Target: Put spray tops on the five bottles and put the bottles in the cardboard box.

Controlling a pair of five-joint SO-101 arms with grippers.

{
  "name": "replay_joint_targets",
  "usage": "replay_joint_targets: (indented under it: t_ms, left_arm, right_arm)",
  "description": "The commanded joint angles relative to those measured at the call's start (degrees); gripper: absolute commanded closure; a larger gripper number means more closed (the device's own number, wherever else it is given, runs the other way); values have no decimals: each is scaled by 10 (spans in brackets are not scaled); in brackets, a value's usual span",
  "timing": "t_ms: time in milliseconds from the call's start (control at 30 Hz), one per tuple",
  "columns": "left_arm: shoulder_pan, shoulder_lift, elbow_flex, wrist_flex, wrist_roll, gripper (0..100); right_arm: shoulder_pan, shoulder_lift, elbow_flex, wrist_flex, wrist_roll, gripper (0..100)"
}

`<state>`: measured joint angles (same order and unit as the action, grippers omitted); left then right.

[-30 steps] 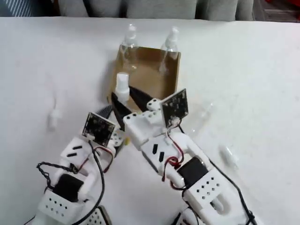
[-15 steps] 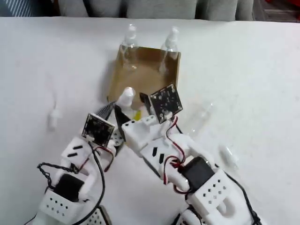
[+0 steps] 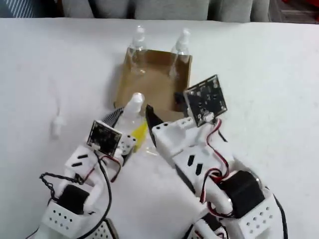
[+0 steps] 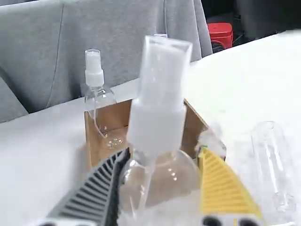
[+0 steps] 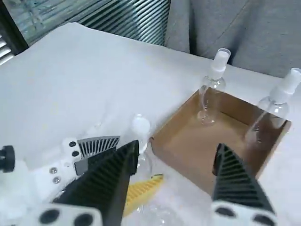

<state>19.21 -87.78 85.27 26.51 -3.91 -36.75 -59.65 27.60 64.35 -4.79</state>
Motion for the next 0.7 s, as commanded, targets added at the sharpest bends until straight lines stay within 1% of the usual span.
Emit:
replay_joint_targets:
  t_ms: [0, 33, 100, 233, 367, 533, 667]
  left_arm:
    - [0, -8, -5, -21, -7, 980]
    - [0, -8, -5, -20, -7, 980]
    - [0, -8, -5, -19, -5, 980]
    - [0, -8, -8, -18, -3, 980]
    - [0, -8, -8, -18, -3, 980]
    - [0, -8, -6, -18, -3, 980]
    - [0, -8, -6, -18, -3, 980]
  right_arm:
    - [15, -3, -33, 3, 7, 983]
    - [15, -1, -32, 3, 7, 990]
    - [22, 3, -32, 6, 7, 943]
    - [61, 5, -20, -10, 7, 988]
    - [80, 22, 44, -78, 7, 983]
    - [75, 77, 99, -186, 7, 984]
    - [47, 109, 99, -218, 7, 984]
